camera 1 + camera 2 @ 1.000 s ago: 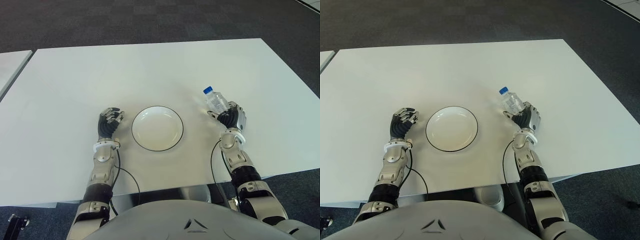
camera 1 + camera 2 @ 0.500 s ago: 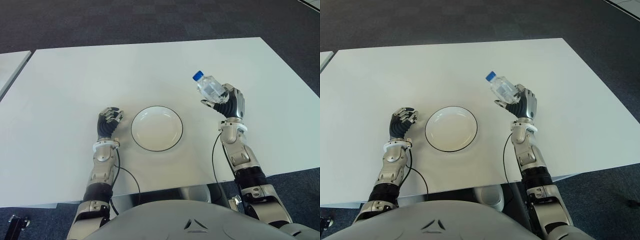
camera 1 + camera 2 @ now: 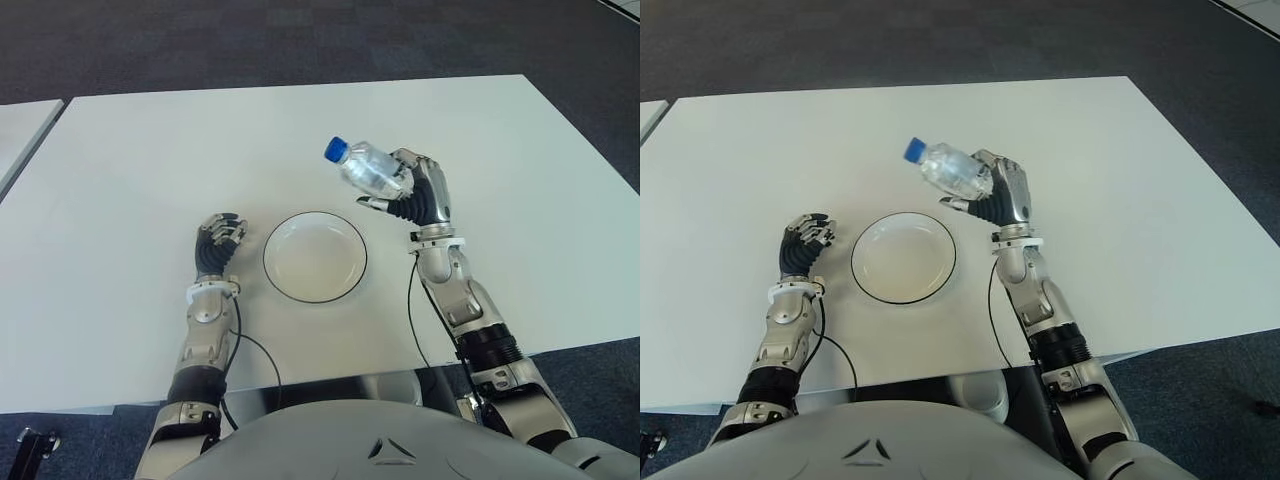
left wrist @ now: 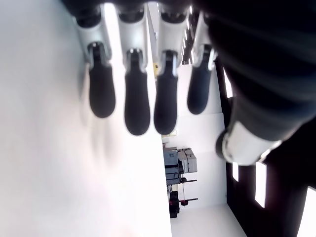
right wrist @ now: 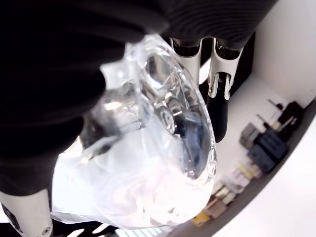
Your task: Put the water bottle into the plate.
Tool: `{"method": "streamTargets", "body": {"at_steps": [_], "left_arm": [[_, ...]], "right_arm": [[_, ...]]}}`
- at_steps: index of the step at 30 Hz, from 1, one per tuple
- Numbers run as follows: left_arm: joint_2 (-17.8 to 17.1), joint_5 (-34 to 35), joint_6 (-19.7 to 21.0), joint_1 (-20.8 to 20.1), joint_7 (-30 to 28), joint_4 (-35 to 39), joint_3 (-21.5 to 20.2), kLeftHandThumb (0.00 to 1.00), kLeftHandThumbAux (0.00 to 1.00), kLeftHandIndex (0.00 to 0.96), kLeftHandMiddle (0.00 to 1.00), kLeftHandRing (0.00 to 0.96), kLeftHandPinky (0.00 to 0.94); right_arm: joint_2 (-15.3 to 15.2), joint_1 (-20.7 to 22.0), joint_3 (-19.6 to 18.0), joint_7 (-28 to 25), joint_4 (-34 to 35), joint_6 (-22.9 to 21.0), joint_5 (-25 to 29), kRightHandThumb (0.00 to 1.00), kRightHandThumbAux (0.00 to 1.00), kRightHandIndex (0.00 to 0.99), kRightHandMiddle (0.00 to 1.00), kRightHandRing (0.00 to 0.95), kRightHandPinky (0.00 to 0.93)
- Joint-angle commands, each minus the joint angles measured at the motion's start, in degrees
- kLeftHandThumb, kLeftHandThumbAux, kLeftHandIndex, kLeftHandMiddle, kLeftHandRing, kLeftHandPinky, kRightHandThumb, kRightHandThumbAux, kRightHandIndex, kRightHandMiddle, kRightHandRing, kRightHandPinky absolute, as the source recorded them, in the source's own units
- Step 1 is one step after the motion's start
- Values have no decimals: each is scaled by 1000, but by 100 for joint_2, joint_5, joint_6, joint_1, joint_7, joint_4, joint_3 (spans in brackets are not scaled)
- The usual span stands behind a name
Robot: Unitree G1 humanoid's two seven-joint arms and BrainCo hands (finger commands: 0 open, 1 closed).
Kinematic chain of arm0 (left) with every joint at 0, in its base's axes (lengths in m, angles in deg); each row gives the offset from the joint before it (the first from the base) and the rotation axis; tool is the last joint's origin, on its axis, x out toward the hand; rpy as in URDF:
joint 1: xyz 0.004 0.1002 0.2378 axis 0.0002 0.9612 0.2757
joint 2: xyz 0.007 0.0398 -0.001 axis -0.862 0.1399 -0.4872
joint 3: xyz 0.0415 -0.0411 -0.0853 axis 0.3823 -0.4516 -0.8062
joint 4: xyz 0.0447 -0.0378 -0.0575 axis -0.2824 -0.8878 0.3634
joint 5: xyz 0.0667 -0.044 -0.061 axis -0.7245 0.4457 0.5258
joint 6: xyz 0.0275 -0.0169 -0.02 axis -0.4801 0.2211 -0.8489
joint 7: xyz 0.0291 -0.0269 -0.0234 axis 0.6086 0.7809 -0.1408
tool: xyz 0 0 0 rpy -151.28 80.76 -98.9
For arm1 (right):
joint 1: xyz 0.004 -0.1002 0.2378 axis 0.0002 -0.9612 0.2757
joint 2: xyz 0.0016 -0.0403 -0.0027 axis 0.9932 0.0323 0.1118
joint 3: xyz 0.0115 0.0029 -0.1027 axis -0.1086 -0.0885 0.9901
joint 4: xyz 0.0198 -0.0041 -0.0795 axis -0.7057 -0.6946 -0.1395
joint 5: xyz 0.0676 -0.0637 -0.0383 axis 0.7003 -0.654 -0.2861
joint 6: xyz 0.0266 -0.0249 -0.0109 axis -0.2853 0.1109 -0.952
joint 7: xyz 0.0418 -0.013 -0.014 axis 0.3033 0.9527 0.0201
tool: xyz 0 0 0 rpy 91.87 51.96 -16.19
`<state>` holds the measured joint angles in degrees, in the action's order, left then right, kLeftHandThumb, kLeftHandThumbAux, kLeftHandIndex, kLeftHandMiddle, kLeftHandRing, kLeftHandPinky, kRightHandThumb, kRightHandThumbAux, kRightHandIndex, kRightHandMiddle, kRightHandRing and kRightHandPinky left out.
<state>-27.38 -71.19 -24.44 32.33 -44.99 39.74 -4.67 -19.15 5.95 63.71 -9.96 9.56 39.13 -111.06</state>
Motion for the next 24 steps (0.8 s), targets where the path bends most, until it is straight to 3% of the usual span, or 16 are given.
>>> {"method": "streamTargets", "body": {"at_steps": [1,8,13,24], "left_arm": [[54,-7,373,239,27,-197,28,830,682,394,490,561,536],[-5,-36,309,249,-19,-211,52,831,683,393,488,569,532],[-49,-80,264,227,-14,-289,57,831,682,395,486,572,538],[-157,-166,288,206,-34,-388,114,832,681,407,478,578,545]], "right_arm": [[33,193,215,58,36,494,-199,708,722,437,906,899,889],[-150,378,567,-241,-354,1475,-205,713,720,438,904,900,887],[-243,473,702,-630,-544,1849,-156,713,720,438,906,901,889],[-79,599,1260,-1502,-1069,1735,-462,711,720,438,907,898,888]]}}
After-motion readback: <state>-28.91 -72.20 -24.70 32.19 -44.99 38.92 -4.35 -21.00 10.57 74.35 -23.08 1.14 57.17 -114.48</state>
